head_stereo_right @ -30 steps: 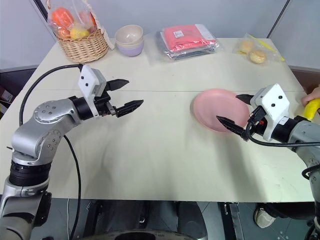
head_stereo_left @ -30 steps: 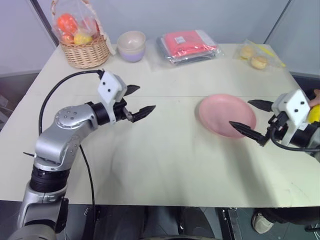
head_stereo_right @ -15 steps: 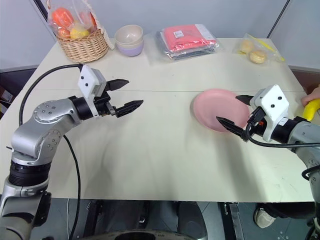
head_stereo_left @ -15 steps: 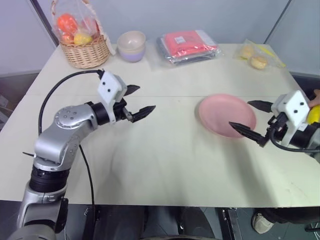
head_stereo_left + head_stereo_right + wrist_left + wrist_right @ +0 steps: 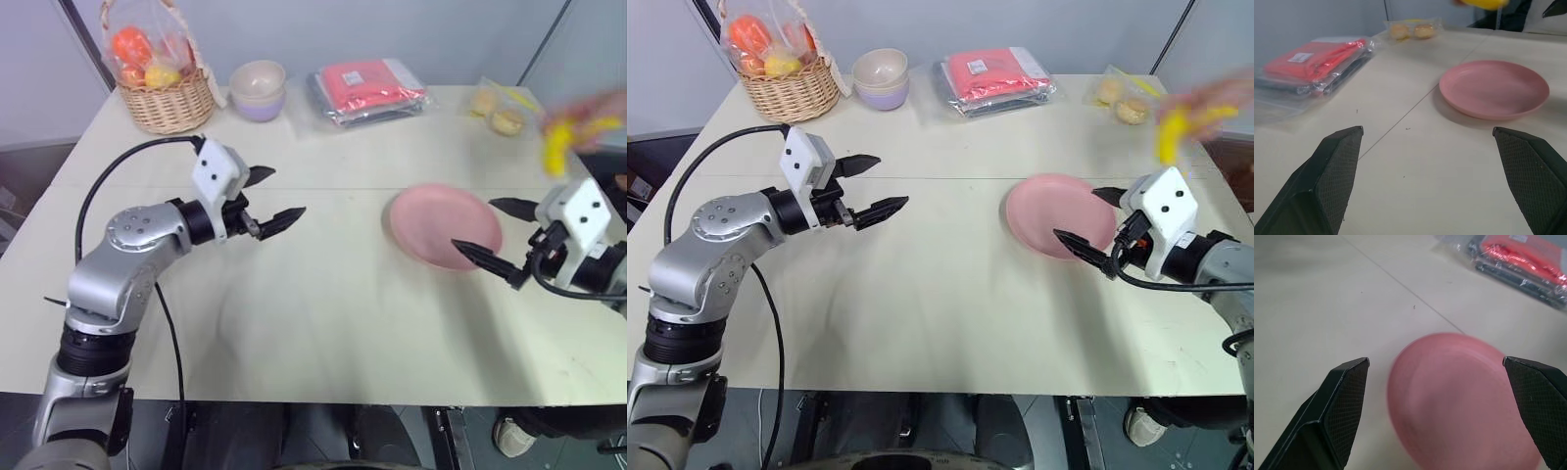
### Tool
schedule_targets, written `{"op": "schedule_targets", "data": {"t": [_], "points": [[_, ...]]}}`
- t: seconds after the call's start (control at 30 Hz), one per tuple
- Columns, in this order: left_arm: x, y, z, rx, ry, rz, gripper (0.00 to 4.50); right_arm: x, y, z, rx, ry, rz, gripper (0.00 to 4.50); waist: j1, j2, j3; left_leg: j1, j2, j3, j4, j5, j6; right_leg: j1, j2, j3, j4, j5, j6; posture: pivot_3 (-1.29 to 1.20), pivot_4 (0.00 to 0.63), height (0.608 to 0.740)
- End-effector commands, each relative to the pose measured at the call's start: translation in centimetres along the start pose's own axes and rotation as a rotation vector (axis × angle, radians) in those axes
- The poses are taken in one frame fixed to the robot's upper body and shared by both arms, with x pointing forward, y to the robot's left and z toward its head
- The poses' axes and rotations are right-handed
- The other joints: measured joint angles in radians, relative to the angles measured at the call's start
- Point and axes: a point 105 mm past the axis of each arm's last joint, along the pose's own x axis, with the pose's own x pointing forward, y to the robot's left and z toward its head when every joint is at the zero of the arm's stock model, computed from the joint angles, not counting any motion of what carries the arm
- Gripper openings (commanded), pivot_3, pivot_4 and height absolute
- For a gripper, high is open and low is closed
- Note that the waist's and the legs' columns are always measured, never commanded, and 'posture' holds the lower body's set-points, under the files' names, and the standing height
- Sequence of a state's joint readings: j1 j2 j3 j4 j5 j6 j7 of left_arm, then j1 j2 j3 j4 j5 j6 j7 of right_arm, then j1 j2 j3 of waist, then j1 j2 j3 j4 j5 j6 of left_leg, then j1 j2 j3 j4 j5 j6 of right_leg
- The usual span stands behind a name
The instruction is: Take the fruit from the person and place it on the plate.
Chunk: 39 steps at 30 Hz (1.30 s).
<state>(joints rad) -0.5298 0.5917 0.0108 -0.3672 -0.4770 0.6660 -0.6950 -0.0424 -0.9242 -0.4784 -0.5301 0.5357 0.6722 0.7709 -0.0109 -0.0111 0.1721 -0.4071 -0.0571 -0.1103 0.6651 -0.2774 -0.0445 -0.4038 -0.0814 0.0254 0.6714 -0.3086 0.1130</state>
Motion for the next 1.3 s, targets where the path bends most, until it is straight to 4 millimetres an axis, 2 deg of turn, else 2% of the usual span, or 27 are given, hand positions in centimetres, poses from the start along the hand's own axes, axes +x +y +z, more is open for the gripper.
{"op": "schedule_targets", "data": {"t": [0.03,0.23,0.43,0.5,0.6,0.77,0.87,1.0,1.17,1.3], "points": [[0.1,0.0,1.6,0.059,-0.041,-0.009,4.43,-0.5,-0.1,1.3,-0.044,-0.030,-0.016,4.50,0.000,0.000,0.000,0.000,0.000,0.000,0.000,0.000,0.000,0.000,0.000,0.000,0.000,0.000,0.000,0.00,0.150,0.740],[0.2,-0.1,1.6,0.062,-0.041,-0.016,4.43,-0.2,-0.1,2.1,-0.039,-0.062,-0.023,4.50,0.000,0.000,0.000,0.000,0.000,0.000,0.000,0.000,0.000,0.000,0.000,0.000,0.000,0.000,0.000,0.00,0.150,0.740],[0.2,0.3,1.9,0.054,-0.055,-0.005,4.43,0.4,-0.1,3.7,-0.026,-0.119,-0.021,4.50,-0.001,0.000,0.000,0.000,0.000,0.000,0.000,0.000,0.000,0.000,0.000,0.000,0.000,0.000,0.000,0.00,0.150,0.740],[0.2,0.6,2.5,0.010,-0.097,0.010,4.43,0.6,0.0,3.7,-0.029,-0.114,-0.018,4.50,0.001,0.000,0.000,0.000,0.000,0.000,0.000,0.000,0.000,0.000,0.000,0.000,0.000,0.000,0.000,0.00,0.150,0.740],[0.1,2.1,4.5,-0.094,-0.203,0.080,4.43,0.8,0.2,3.5,-0.036,-0.100,-0.010,4.50,0.004,0.000,0.000,0.000,0.000,0.000,0.000,0.000,0.000,0.000,0.000,0.000,0.000,0.000,0.000,0.00,0.150,0.740],[-0.1,4.3,6.5,-0.212,-0.313,0.174,4.43,0.8,0.3,3.4,-0.038,-0.098,-0.010,4.50,-0.001,0.000,0.000,0.000,0.000,0.000,0.000,0.000,0.000,0.000,0.000,-0.001,0.000,0.000,0.000,0.00,0.150,0.740],[0.5,5.4,7.0,-0.287,-0.354,0.213,4.43,0.8,0.3,3.4,-0.039,-0.098,-0.011,4.50,0.000,0.000,0.000,0.000,0.000,0.000,0.001,0.000,0.000,0.000,0.000,-0.001,0.000,0.000,0.000,0.00,0.150,0.740],[2.0,5.9,6.9,-0.350,-0.361,0.225,4.43,0.7,0.4,3.4,-0.040,-0.096,-0.014,4.50,0.001,0.000,0.000,0.000,0.000,0.000,0.001,0.000,0.000,0.000,0.000,-0.001,0.000,0.000,0.000,0.00,0.150,0.740],[3.8,6.2,6.4,-0.368,-0.361,0.215,4.43,0.5,0.4,3.4,-0.043,-0.094,-0.025,4.50,0.001,0.000,0.000,0.000,0.000,0.000,0.001,0.000,0.000,0.000,0.000,-0.001,0.000,0.000,0.000,0.00,0.150,0.740],[5.4,6.3,6.9,-0.355,-0.380,0.191,4.43,0.3,0.5,3.3,-0.043,-0.091,-0.036,4.50,0.001,-0.001,0.000,0.000,0.000,0.000,0.001,0.000,0.000,0.000,0.000,-0.001,0.000,0.000,0.000,0.00,0.150,0.740]]}}
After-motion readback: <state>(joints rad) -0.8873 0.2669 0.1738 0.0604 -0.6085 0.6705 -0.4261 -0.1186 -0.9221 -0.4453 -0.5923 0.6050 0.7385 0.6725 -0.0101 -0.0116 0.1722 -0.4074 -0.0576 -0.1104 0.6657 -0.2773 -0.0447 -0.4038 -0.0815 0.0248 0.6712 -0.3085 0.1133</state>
